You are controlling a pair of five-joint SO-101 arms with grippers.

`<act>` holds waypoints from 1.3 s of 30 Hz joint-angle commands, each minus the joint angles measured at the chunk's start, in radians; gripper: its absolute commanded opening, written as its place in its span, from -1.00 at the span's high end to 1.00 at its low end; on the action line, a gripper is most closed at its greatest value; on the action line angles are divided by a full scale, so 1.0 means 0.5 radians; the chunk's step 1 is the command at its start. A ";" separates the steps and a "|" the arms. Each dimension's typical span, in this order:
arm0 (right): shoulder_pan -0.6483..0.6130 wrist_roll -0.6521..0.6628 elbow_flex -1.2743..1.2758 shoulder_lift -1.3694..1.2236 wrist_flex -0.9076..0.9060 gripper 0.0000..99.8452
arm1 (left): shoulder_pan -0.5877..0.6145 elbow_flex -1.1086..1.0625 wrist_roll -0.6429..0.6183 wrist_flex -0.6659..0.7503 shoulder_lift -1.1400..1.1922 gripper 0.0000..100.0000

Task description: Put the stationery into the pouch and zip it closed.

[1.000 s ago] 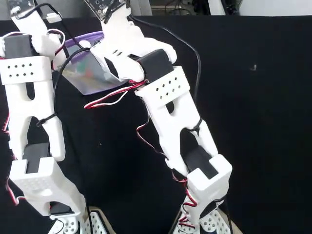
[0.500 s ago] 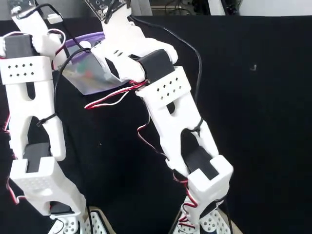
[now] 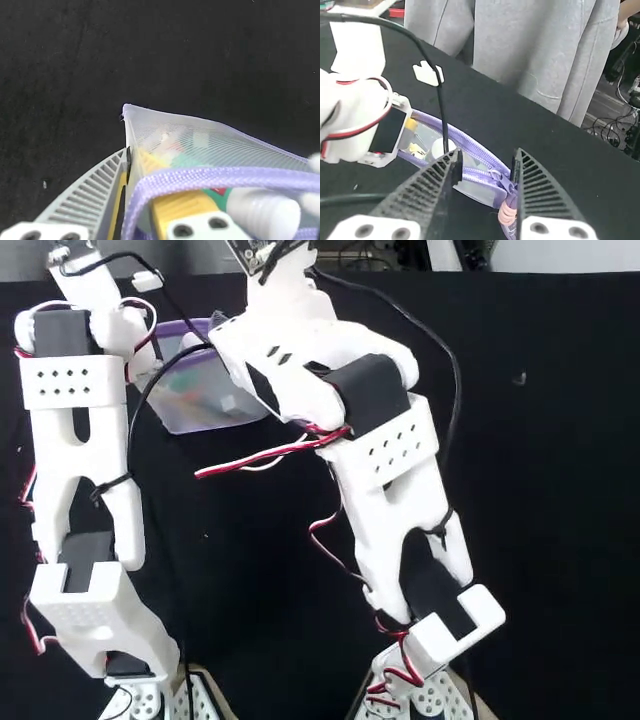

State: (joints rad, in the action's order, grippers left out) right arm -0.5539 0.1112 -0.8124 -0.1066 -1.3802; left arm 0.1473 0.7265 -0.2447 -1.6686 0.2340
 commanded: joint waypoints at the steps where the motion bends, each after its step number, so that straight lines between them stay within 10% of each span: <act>1: 0.034 -0.018 -0.035 -0.044 0.064 0.67 | -0.054 0.023 0.012 0.021 -0.009 0.94; 39: -0.334 -0.288 -0.100 -0.450 -0.043 0.67 | 0.026 0.244 0.230 -0.006 -0.141 0.94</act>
State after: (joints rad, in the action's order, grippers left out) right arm -0.6521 -0.0023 -0.8416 -0.3721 -1.3878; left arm 0.1580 0.7940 -0.1542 -1.6717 0.2340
